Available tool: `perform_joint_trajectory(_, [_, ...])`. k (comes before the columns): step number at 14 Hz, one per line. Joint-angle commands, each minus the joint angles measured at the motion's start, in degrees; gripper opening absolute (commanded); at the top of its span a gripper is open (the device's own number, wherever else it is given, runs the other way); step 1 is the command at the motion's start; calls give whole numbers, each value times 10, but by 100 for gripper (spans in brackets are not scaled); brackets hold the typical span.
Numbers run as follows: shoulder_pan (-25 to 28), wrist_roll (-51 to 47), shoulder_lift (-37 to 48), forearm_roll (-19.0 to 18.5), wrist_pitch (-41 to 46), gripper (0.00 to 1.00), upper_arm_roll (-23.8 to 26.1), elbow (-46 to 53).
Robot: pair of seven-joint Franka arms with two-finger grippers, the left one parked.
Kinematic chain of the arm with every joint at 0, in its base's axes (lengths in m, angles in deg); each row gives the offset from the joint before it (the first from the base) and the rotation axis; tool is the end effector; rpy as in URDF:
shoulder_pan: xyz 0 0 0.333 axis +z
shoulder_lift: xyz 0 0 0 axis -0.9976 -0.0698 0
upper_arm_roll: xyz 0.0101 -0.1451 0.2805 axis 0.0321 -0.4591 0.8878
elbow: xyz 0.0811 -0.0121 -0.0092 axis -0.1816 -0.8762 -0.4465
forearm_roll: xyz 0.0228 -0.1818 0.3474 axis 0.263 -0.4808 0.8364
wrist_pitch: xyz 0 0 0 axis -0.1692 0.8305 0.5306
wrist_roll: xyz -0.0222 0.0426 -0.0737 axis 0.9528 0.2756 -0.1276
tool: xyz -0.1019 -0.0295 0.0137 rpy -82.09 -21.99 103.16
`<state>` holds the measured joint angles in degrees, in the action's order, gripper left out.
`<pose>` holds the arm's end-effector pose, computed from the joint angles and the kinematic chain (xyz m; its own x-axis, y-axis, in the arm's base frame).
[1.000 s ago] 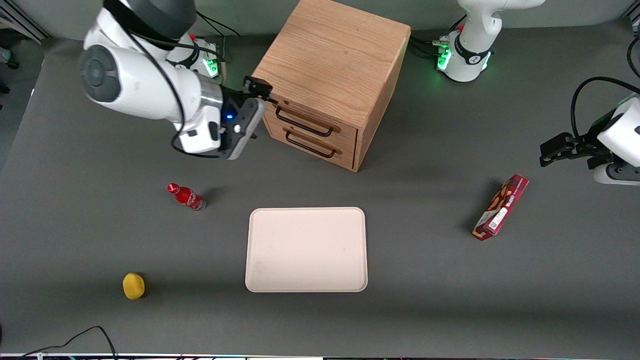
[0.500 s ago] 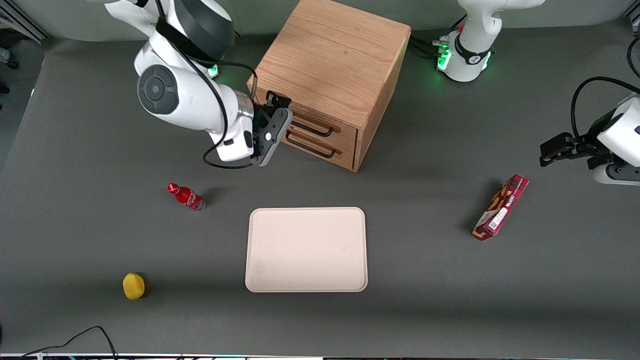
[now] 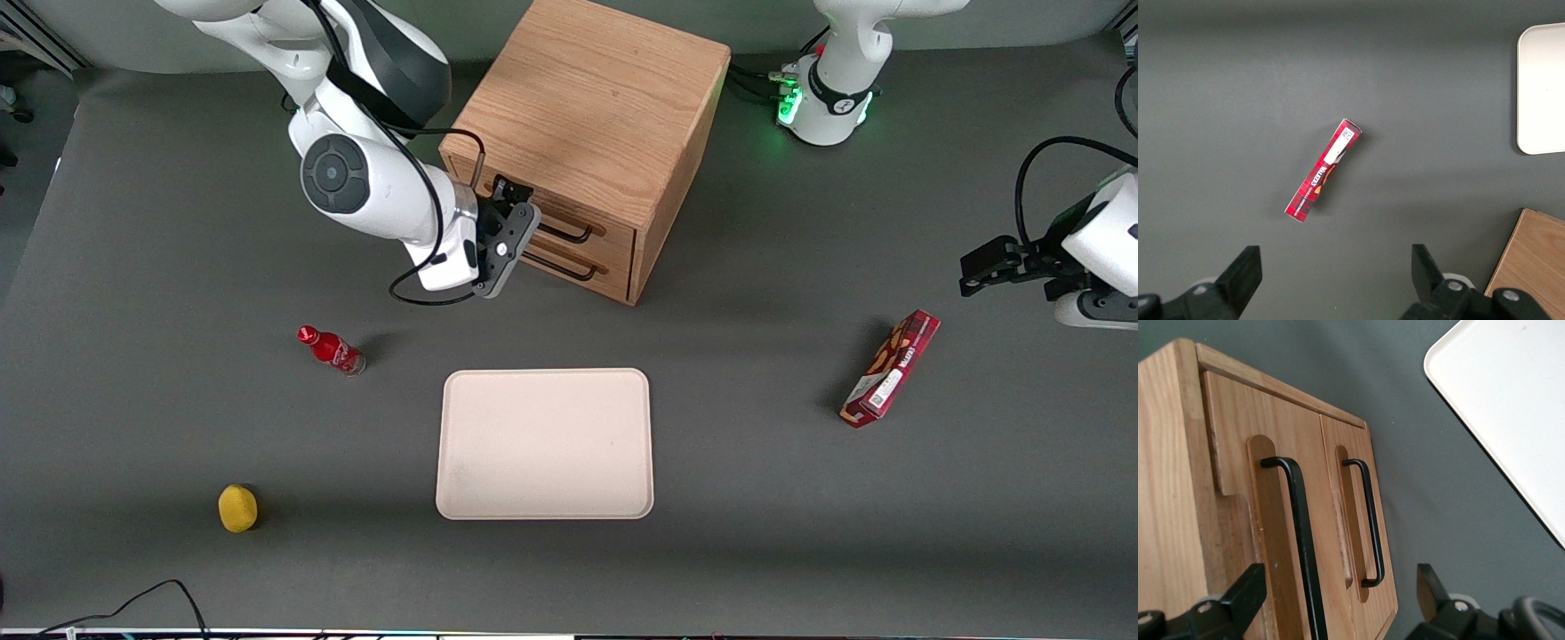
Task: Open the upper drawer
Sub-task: 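Close the right gripper around the upper drawer's black handle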
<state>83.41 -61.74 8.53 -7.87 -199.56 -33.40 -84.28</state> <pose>0.4984 0.3841 0.4443 0.6278 0.7747 0.0760 0.7264 -0.5480 -0.4148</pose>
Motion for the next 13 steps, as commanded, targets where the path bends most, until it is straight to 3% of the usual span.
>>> perform_joint_trajectory(1, [5, 10, 13, -7, -24, 100, 0, -24])
perform_joint_trajectory(13, [18, 10, 22, -16, -99, 100, 1, -93])
